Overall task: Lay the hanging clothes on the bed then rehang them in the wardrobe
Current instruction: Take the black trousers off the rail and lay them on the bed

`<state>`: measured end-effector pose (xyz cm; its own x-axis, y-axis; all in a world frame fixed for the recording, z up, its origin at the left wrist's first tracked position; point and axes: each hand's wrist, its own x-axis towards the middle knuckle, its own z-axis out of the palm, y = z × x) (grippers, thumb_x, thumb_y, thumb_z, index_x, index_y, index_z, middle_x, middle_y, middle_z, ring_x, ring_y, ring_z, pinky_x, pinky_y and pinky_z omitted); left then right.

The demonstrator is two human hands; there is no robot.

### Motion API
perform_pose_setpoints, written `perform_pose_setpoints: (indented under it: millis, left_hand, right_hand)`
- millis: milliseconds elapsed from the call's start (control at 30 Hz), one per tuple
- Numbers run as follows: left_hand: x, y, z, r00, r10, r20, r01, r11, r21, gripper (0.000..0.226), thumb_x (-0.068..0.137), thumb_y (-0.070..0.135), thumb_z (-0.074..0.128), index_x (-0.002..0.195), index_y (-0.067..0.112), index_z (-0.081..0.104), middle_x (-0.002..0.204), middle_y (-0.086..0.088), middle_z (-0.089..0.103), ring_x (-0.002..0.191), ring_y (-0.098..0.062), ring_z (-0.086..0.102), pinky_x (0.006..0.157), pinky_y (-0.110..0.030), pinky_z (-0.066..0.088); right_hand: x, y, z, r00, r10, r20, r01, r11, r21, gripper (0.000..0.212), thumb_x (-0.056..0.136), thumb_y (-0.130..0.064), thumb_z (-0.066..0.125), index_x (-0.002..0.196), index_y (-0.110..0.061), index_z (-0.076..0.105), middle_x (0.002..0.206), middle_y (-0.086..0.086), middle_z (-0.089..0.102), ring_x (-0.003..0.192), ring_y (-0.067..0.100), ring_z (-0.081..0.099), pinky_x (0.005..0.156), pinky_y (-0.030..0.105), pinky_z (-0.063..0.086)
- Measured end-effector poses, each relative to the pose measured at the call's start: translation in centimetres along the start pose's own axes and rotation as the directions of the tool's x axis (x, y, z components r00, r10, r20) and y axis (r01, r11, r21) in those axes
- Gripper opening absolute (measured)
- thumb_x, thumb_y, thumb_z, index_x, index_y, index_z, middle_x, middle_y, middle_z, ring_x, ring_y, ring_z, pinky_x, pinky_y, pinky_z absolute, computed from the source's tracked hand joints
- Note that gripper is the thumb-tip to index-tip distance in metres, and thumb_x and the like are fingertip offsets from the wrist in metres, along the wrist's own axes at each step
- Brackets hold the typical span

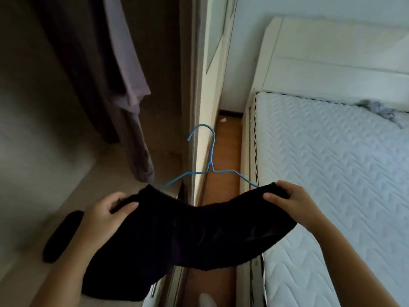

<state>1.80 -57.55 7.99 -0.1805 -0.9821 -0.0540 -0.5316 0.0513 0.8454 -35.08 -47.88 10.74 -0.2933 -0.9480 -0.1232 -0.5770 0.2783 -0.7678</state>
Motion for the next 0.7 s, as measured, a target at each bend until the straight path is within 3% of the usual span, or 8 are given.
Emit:
perform_pose_setpoints:
  millis: [100, 233, 300, 467, 700]
  left_hand:
    - [-1.0, -0.1, 2.8, 1.000, -0.005, 0.026, 0.005, 1.000, -0.008, 0.015, 0.075, 0.030, 0.071, 0.076, 0.040, 0.060, 0.075, 0.025, 0.065, 0.076, -0.009, 0.059, 0.058, -0.007, 0.039]
    - [-2.7, 1.6, 6.8, 0.999, -0.027, 0.024, 0.028, 0.999, -0.032, 0.028, 0.079, 0.020, 0.069, 0.061, 0.040, 0.061, 0.063, 0.015, 0.065, 0.076, -0.002, 0.054, 0.064, -0.015, 0.040]
    - [-3.9, 2.8, 8.5, 0.999, -0.026, 0.037, 0.026, 1.000, 0.001, 0.029, 0.082, 0.014, 0.065, 0.065, 0.037, 0.056, 0.071, 0.015, 0.061, 0.079, 0.000, 0.053, 0.066, -0.015, 0.039]
    - [-7.1, 3.9, 11.0, 0.990, 0.013, 0.142, -0.036, 0.987, 0.159, 0.016, 0.084, 0.020, 0.061, 0.071, 0.027, 0.055, 0.077, 0.009, 0.062, 0.076, 0.000, 0.054, 0.061, -0.011, 0.039]
    - [-11.6, 4.1, 12.5, 0.993, 0.006, 0.117, -0.040, 0.957, 0.288, 0.016, 0.085, 0.024, 0.059, 0.070, 0.022, 0.054, 0.071, 0.006, 0.061, 0.071, -0.003, 0.055, 0.058, -0.017, 0.037]
  right_hand:
    - [-2.7, 3.7, 0.8, 0.989, 0.138, -0.055, -0.136, 0.990, 0.036, 0.022, 0.079, -0.026, 0.068, 0.085, -0.006, 0.064, 0.079, 0.012, 0.067, 0.074, 0.022, 0.063, 0.067, 0.031, 0.048]
    - [-5.4, 7.4, 0.0, 0.965, 0.238, -0.108, -0.232, 0.971, 0.063, 0.020, 0.079, -0.027, 0.068, 0.083, -0.008, 0.063, 0.072, 0.005, 0.063, 0.068, 0.015, 0.059, 0.059, 0.023, 0.042]
    - [-6.6, 9.0, -0.6, 0.957, 0.261, -0.126, -0.253, 0.965, 0.070, 0.017, 0.080, -0.027, 0.067, 0.082, -0.010, 0.063, 0.072, 0.004, 0.063, 0.069, 0.016, 0.058, 0.060, 0.024, 0.042]
    - [-10.8, 13.0, -1.2, 0.942, 0.304, -0.141, -0.289, 0.950, 0.117, 0.015, 0.081, -0.025, 0.066, 0.071, -0.028, 0.056, 0.071, -0.002, 0.061, 0.070, 0.014, 0.057, 0.062, 0.025, 0.041]
    - [-15.8, 15.6, 0.0, 0.902, 0.404, -0.149, -0.375, 0.908, 0.188, 0.009, 0.080, -0.033, 0.067, 0.079, -0.027, 0.060, 0.077, -0.002, 0.064, 0.079, 0.021, 0.061, 0.074, 0.037, 0.047]
